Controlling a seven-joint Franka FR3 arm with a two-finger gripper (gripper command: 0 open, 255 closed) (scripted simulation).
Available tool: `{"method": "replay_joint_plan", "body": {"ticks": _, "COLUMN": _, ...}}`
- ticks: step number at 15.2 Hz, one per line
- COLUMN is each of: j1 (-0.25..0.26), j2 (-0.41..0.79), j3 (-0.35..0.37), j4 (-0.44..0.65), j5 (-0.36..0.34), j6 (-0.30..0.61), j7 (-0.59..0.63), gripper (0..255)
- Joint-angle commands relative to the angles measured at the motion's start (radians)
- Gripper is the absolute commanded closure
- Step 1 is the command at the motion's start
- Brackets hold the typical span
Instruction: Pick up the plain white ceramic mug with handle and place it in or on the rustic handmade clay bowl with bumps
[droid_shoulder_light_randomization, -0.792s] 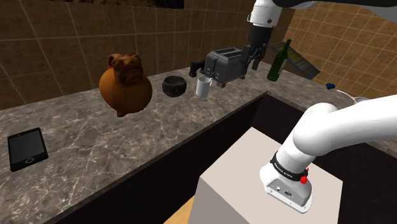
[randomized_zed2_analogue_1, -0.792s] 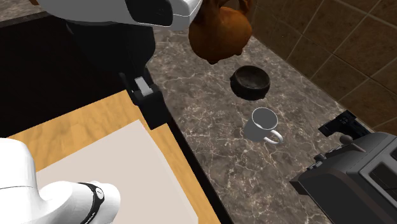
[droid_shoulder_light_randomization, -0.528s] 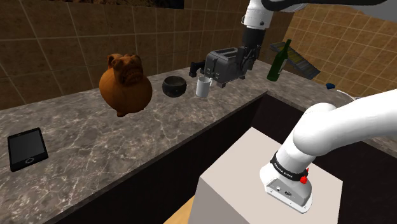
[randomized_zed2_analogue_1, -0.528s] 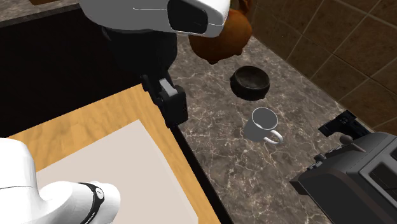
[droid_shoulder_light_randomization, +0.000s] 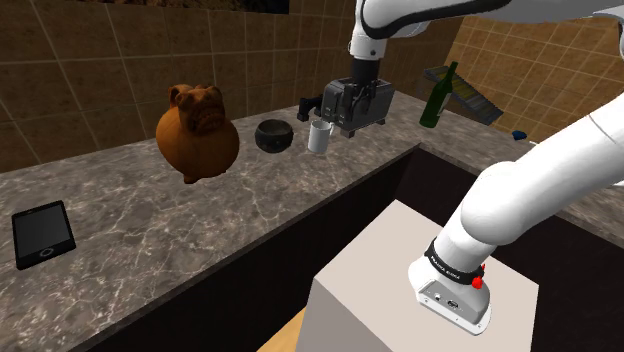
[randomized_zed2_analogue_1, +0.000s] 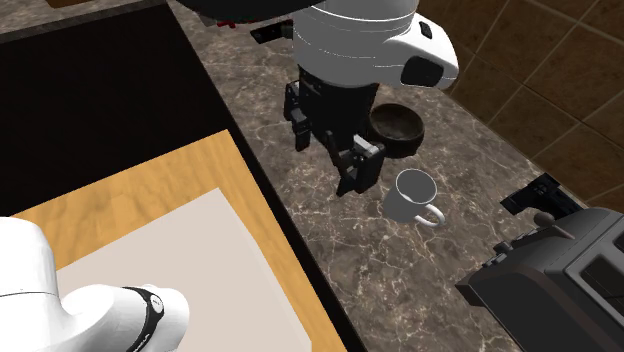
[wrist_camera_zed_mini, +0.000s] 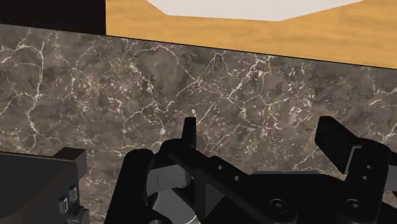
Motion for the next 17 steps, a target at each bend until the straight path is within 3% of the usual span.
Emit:
{"method": "replay_joint_plan", "body": {"ticks": 1, "j1": 0.001, "j2": 0.081, "j3": -0.009, "j4": 0.037, "j5": -0.005, "j6": 0.037, "j7": -0.023, "gripper": 0}}
{"method": "replay_joint_plan", "body": {"ticks": 8, "j1": 0.001, "j2": 0.367, "j3": -0.024, "j4": 0.22, "j5": -0.008, "j6": 0.115, "j7": -0.095, "gripper": 0}}
{"method": "replay_joint_plan", "body": {"ticks": 15, "j1": -0.007, "j2": 0.657, "j3": -0.024, "j4": 0.467, "j5": -0.005, "j6": 0.132, "j7": -0.158, "gripper": 0}}
{"method": "replay_joint_plan", "body": {"ticks": 17, "j1": -0.008, "j2": 0.661, "j3": -0.024, "j4": 0.446, "j5": -0.005, "j6": 0.158, "j7": -0.158, "gripper": 0}}
